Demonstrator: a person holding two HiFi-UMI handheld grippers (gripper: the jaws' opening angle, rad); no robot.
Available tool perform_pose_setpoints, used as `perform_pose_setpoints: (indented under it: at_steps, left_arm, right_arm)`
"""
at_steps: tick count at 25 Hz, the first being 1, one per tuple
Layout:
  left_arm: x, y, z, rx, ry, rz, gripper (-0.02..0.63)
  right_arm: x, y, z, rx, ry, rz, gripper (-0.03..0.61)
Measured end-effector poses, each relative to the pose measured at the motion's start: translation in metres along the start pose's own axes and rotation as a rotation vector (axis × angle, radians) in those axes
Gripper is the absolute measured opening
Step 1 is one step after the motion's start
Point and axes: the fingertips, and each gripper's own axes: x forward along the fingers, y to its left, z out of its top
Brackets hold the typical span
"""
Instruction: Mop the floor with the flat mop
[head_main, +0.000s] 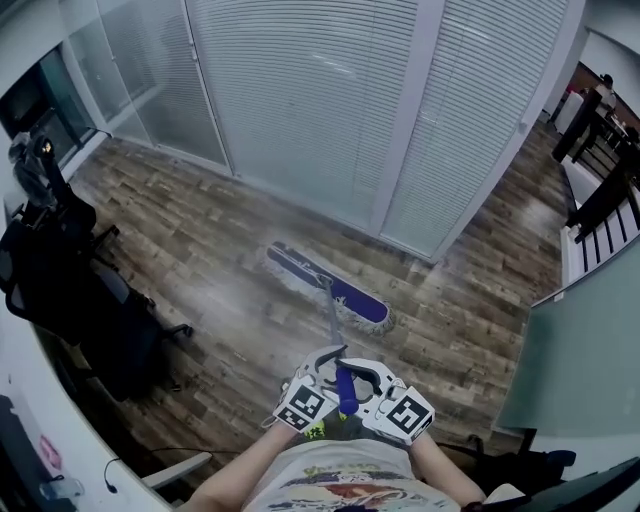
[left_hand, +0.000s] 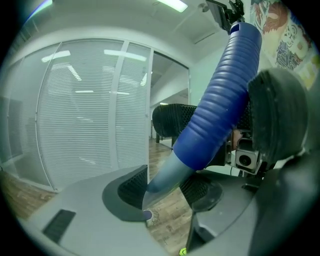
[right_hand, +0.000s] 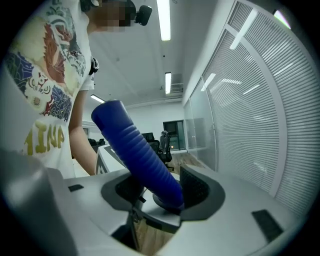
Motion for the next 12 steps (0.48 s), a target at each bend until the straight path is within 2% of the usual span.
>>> perform_pose_setpoints:
  at_steps: [3, 6, 9, 12]
  left_arm:
    - [-0.003, 0.000, -0.006, 0.022, -0.013, -0.042, 0.173]
    - [-0.004, 0.001, -0.010, 0.039, -0.020, -0.074, 0.173]
    - [-0.002, 0.016, -0.007, 0.030, -0.046, -0.070, 0.173]
    - [0.010, 0.042, 0.002, 0.046, -0.066, -0.052, 0.170]
  right_arm:
    - [0.005, 0.002, -0.001, -0.043, -0.057, -0.011, 0.206]
    - [0.010, 0.005, -0.004, -0.074, -0.060, 0.016, 0.206]
    - [0.021, -0.002, 0.000, -0.099, -0.049, 0.042, 0.206]
    - [0.034, -0.025, 0.013, -0.084, -0.097, 0.045, 0.206]
